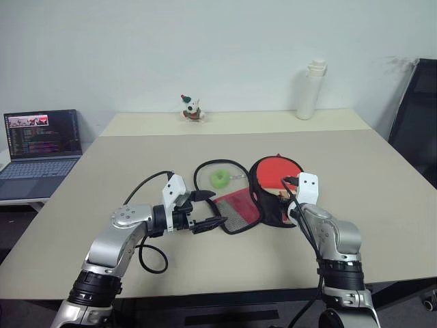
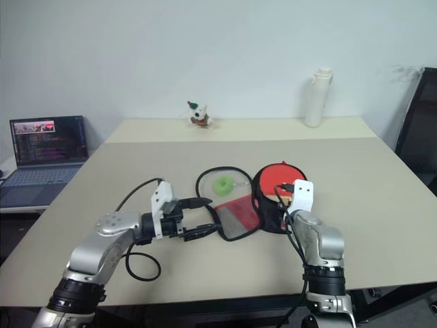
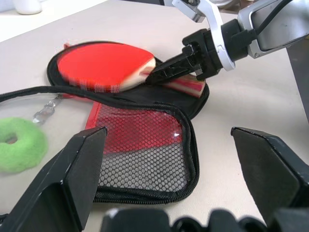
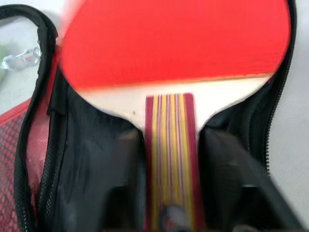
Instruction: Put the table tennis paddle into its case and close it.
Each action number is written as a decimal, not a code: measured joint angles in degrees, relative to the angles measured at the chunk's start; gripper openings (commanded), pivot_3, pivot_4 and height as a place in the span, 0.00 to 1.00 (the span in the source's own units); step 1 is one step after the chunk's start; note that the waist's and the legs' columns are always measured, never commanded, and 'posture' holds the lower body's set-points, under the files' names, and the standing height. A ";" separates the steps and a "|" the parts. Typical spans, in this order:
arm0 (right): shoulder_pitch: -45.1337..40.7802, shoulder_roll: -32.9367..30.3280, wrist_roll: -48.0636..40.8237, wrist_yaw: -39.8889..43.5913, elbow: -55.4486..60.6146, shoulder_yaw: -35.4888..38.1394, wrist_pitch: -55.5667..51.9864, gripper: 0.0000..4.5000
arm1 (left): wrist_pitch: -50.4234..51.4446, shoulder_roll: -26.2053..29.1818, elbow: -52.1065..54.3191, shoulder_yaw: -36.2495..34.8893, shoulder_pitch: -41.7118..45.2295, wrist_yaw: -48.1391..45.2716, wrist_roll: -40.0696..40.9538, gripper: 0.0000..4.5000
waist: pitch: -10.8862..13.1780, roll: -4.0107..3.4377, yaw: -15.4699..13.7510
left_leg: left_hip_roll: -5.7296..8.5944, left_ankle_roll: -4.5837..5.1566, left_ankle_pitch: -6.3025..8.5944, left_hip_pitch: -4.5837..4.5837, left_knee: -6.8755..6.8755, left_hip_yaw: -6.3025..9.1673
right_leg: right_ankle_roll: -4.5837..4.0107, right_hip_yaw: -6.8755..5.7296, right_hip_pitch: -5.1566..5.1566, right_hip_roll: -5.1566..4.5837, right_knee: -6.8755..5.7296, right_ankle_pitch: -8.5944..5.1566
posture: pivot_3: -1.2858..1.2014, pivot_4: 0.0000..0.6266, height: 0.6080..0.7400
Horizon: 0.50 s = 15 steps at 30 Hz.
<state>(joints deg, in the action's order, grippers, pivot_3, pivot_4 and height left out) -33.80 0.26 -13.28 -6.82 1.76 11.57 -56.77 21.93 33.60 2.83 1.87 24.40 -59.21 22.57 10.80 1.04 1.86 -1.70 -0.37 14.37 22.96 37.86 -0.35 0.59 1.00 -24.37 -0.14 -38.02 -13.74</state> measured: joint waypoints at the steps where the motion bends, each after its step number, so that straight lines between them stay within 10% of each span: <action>1: -0.07 -0.01 0.30 0.01 0.01 -0.24 0.25 0.84 | 0.00 0.01 0.00 0.00 -0.02 0.01 0.00 1.00 | 0.00 0.00 0.00 | 0.00 0.00 0.00 0.00 0.00 0.00 | 0.00 0.00 0.00 0.00 0.00 0.00 | 0.52 0.24 1.00; 3: -0.13 -0.07 0.77 0.18 0.47 -1.26 0.35 1.00 | 0.00 0.03 0.00 -0.01 -0.07 0.08 0.00 1.00 | 0.00 0.00 0.00 | -0.01 0.00 0.00 0.00 0.00 0.01 | 0.00 0.00 0.00 0.00 0.00 0.00 | 0.52 0.24 1.00; 15: 3.15 -21.36 -9.75 21.61 23.13 -6.15 -8.85 1.00 | -0.09 3.09 -1.76 -3.01 -2.45 2.88 -1.04 1.00 | -0.02 0.03 -0.22 | -0.01 0.00 0.00 -0.03 0.02 0.08 | 0.01 -0.09 0.09 -0.08 0.06 -0.01 | 0.52 0.24 1.00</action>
<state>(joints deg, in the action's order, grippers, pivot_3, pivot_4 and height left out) -30.64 -21.11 -23.02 14.80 24.89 5.41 -65.62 21.85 36.69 1.07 -1.14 21.95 -56.33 21.53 10.79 1.07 1.64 -1.71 -0.37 14.38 22.93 37.88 -0.27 0.60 0.92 -24.28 -0.22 -37.96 -13.75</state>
